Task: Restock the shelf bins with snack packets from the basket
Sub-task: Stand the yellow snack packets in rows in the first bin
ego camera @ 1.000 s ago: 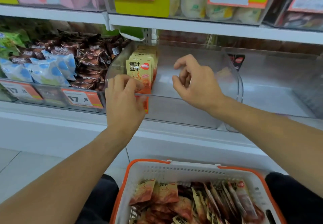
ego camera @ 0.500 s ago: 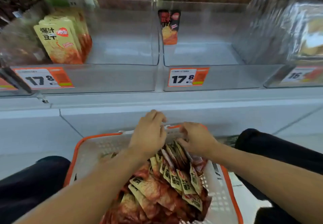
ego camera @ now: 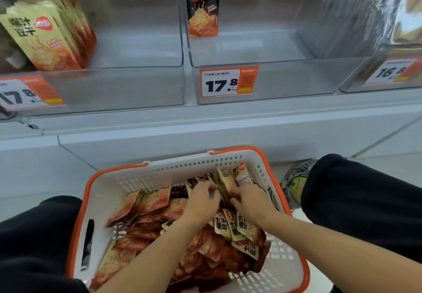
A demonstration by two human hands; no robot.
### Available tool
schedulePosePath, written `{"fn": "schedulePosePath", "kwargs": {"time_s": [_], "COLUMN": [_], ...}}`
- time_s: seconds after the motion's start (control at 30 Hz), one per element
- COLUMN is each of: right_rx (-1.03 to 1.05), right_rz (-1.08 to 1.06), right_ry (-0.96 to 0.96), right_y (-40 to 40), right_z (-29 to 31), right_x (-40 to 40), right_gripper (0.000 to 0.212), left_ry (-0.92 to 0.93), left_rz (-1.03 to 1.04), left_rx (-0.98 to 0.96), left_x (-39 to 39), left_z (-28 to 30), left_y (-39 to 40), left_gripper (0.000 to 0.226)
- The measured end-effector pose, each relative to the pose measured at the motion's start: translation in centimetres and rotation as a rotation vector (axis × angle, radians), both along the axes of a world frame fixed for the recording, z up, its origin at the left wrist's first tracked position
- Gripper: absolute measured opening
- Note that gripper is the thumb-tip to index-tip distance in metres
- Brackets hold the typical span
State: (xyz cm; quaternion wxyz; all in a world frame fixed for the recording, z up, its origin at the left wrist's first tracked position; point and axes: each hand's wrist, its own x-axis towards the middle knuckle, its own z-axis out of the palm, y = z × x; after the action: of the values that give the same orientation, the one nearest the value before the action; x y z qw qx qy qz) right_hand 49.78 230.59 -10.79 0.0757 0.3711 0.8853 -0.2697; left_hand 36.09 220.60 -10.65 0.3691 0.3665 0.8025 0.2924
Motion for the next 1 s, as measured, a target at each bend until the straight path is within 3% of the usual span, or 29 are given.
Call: {"fn": "schedulePosePath", "kwargs": {"time_s": [0.13, 0.2, 0.37, 0.5, 0.6, 0.67, 0.73, 0.8, 0.9, 1.0], "right_rx": [-0.067, -0.080, -0.061, 0.084, 0.110, 0.008, -0.098, -0.128, -0.180, -0.411], "right_rz": [0.108, 0.157, 0.239, 0.115, 0.048, 0.003, 0.015, 0.067, 0.170, 0.215], "right_ry": [0.211, 0.208, 0.081, 0.288, 0.420, 0.440, 0.402, 0.352, 0.419, 0.490], "right_y": [-2.8, -3.9, -4.8, -3.8, -2.2, -1.4, -1.1, -1.3, -1.9, -2.7], "right_z": [1.8, 2.1, 2.8, 5.1, 7.6, 9.1, 10.4, 11.7, 14.5, 17.3], "right_x": [-0.7, -1.2, -3.5, -6.3, -8.3, -9.5, -10.5, -11.5, -12.8, -14.5], "right_gripper": [0.035, 0.032, 0.029, 0.029, 0.049, 0.057, 0.050, 0.039, 0.042, 0.031], "left_ry": [-0.211, -0.211, -0.063, 0.162, 0.279, 0.278, 0.242, 0.199, 0.167, 0.154], "left_rz": [0.203, 0.233, 0.101, -0.038, -0.176, -0.307, -0.369, -0.378, -0.393, -0.284], "left_rx": [-0.008, -0.044, -0.121, -0.007, 0.010, -0.032, -0.053, -0.037, -0.037, 0.027], "left_x": [-0.6, -1.5, -4.4, -7.1, -9.0, -10.2, -11.7, -13.7, -16.5, -18.8], "left_z": [0.5, 0.3, 1.1, 4.5, 8.0, 10.3, 12.7, 15.3, 19.5, 22.7], "left_y": [0.5, -0.1, -1.7, -1.4, -1.3, -1.4, -1.7, -2.3, -4.2, -6.2], "left_gripper": [0.025, 0.021, 0.011, 0.018, 0.030, 0.028, 0.029, 0.025, 0.016, 0.012]}}
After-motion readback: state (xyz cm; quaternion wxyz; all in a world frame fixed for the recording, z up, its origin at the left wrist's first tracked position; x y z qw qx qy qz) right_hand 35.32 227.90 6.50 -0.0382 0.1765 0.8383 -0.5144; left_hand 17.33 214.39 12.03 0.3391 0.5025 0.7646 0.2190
